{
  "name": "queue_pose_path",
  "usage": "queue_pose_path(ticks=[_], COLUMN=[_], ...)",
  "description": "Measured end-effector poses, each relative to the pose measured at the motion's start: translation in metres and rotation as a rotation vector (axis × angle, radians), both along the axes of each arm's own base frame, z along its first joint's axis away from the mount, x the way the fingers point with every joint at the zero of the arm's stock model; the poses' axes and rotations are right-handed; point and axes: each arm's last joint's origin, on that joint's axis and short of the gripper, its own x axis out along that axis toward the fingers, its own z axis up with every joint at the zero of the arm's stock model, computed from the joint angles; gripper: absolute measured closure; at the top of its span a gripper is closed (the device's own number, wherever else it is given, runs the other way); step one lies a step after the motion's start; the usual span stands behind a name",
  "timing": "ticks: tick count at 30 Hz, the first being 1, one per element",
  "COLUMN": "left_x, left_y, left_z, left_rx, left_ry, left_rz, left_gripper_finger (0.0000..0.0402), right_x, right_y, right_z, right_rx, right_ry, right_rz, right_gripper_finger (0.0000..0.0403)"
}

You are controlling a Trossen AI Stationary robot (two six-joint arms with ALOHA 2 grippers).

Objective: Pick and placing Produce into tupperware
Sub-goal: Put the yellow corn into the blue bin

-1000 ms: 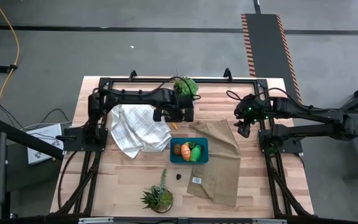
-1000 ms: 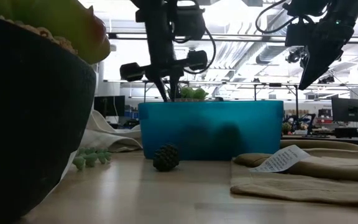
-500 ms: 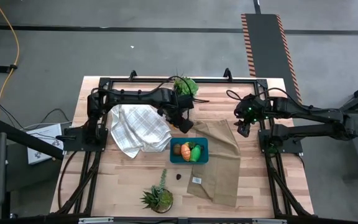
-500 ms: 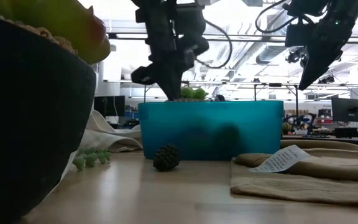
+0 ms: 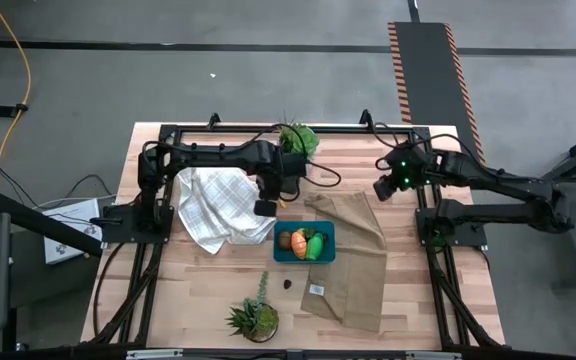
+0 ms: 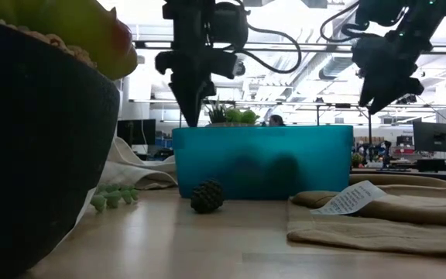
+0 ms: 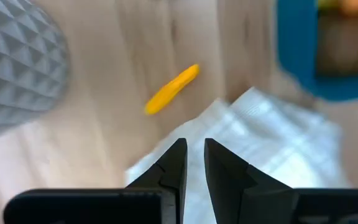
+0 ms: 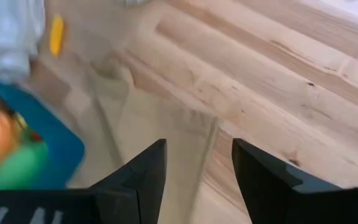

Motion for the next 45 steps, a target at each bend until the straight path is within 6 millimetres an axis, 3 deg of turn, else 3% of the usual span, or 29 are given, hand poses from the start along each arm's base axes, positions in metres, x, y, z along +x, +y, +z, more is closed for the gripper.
queue_pose_path(ticks=[9, 16, 27, 35, 45], left_x=[-0.002, -0.011, -0.048, -0.056, -0.049], left_y=[-0.001, -0.005, 0.024, 0.042, 0.036], left_z=[0.005, 0.029, 0.071, 0.047, 0.015], left_rx=[-0.025, -0.018, -0.115, -0.139, -0.036], left_ry=[-0.019, -0.089, -0.255, -0.26, -0.275], left_rz=[-0.178, -0.239, -0.15, -0.15, -0.447], left_gripper_finger=[0.0355, 0.0355, 0.0355, 0.0355, 0.0355], right_x=[0.003, 0.006, 0.006, 0.009, 0.009], right_y=[-0.005, -0.006, -0.007, -0.008, -0.008], right_z=[0.004, 0.006, 0.006, 0.009, 0.009], right_rx=[0.033, 0.037, 0.078, 0.071, 0.066], right_ry=[-0.097, -0.145, -0.181, -0.225, -0.223], right_rz=[-0.207, -0.273, -0.342, -0.345, -0.349], right_gripper_finger=[0.0229, 0.0229, 0.0229, 0.0229, 0.0229])
